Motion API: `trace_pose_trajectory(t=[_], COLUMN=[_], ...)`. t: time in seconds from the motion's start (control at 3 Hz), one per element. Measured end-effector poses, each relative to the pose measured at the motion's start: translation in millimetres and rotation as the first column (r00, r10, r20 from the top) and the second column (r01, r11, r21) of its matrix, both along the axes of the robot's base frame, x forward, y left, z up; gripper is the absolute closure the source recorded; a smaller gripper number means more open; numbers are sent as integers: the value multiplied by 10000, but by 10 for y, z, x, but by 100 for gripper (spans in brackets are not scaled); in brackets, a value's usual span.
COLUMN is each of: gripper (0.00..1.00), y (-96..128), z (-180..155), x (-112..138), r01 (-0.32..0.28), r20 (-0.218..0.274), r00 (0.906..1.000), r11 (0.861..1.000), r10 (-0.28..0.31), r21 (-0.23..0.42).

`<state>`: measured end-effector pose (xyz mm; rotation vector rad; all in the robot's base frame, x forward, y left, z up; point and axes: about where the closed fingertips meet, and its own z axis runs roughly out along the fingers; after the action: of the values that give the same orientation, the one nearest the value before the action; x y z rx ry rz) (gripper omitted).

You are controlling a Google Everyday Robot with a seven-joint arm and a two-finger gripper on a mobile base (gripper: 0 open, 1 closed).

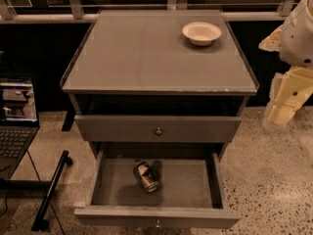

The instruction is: Pick orange can from middle drawer and place on counter

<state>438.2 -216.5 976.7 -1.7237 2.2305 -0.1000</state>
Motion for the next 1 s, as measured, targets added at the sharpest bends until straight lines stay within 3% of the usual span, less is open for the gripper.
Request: trace_pose_trajectory(t=[0.67,1.0], gripper=[0,0], y=[-1,-23], z=[-39,-320], x=[-9,-171], r01=[171,1367], r20=[236,131], r00=[9996,9900], r11=[9993,9789], r10=[-178,-1403], r21=[319,1520])
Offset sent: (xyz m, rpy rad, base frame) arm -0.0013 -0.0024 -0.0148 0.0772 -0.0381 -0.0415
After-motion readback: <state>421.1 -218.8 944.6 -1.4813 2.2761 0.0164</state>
